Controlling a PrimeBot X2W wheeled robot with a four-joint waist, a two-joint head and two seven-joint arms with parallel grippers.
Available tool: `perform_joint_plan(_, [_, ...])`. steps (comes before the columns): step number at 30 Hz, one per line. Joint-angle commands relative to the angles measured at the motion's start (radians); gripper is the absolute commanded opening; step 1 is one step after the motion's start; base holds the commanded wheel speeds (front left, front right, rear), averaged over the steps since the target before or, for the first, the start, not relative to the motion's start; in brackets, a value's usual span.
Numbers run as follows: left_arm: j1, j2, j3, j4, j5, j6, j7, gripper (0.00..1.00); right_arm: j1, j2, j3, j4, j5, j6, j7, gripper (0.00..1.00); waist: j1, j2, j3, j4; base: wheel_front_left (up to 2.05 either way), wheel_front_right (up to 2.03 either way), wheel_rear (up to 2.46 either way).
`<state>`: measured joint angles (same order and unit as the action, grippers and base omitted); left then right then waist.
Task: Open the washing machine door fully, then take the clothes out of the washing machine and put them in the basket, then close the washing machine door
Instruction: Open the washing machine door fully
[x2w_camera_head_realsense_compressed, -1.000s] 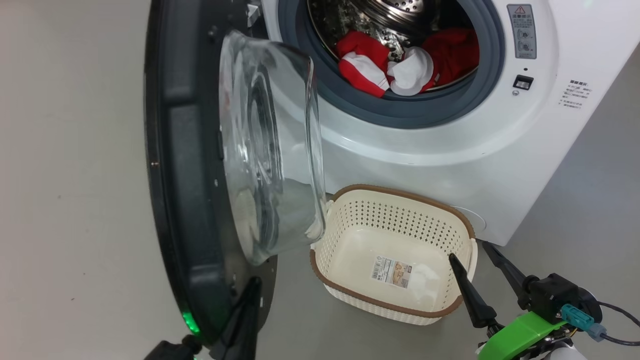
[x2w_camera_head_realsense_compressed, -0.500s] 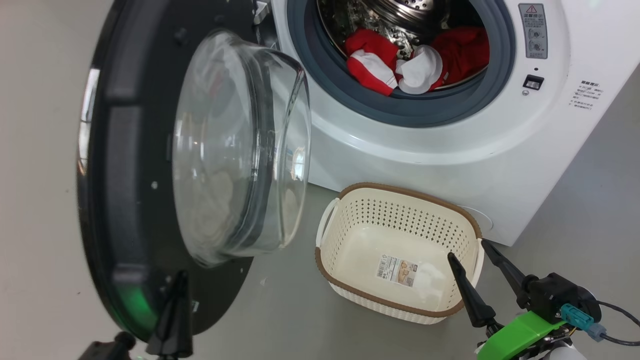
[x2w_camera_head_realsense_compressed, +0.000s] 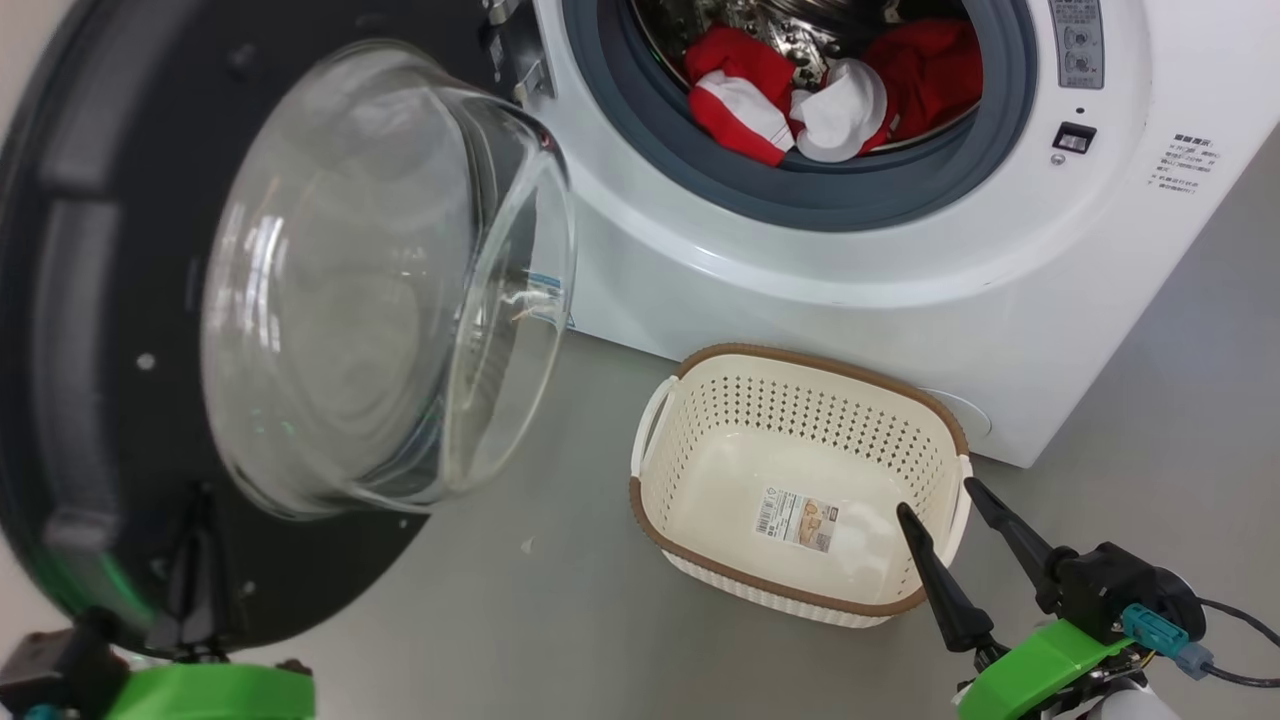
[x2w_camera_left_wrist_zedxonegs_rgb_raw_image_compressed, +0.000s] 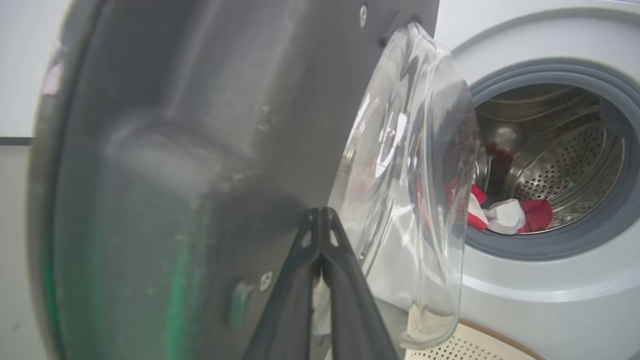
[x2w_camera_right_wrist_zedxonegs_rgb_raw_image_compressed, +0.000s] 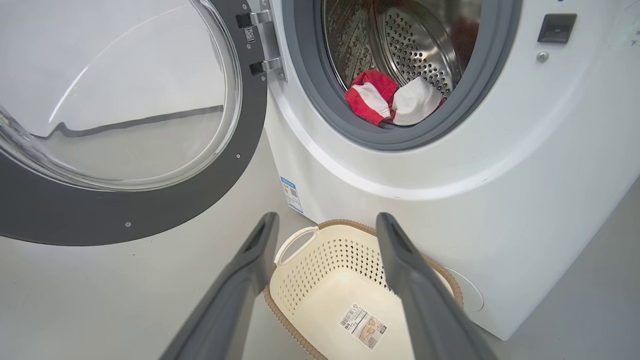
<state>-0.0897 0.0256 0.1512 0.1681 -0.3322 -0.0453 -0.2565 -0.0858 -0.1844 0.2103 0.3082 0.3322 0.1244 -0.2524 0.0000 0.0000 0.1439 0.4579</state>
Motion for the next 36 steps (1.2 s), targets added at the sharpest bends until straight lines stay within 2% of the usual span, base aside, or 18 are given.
perform_joint_plan(1, [-0.051,0.025,0.078,-0.001,0.011,-0.004,-0.005,0.0,-0.033,-0.01,0.025,-0.02,-0.02,0.006,-0.009,1.0,0.0,0.0,0.007,-0.004,0.0,0.0,0.0])
perform_joint_plan(12, [-0.187,0.033,0.267,0.114,0.063,-0.054,-0.005,0.0,-0.058,-0.019,0.028,-0.019,-0.026,0.006,-0.009,1.0,0.0,0.0,0.046,-0.023,0.0,0.0,0.0])
perform_joint_plan(21, [-0.29,0.08,0.392,0.223,0.104,-0.07,-0.005,0.0,-0.075,-0.022,0.035,-0.019,-0.032,0.006,-0.009,1.0,0.0,0.0,0.085,-0.043,0.0,0.0,0.0])
perform_joint_plan(33, [-0.399,0.162,0.483,0.357,0.135,-0.082,-0.005,0.0,-0.1,-0.033,0.037,-0.019,-0.034,0.006,-0.009,1.0,0.0,0.0,0.12,-0.06,0.0,0.0,0.0])
perform_joint_plan(36, [-0.412,0.167,0.494,0.376,0.145,-0.083,-0.005,0.0,-0.101,-0.032,0.039,-0.017,-0.034,0.006,-0.009,1.0,0.0,0.0,0.12,-0.063,0.0,0.0,0.0])
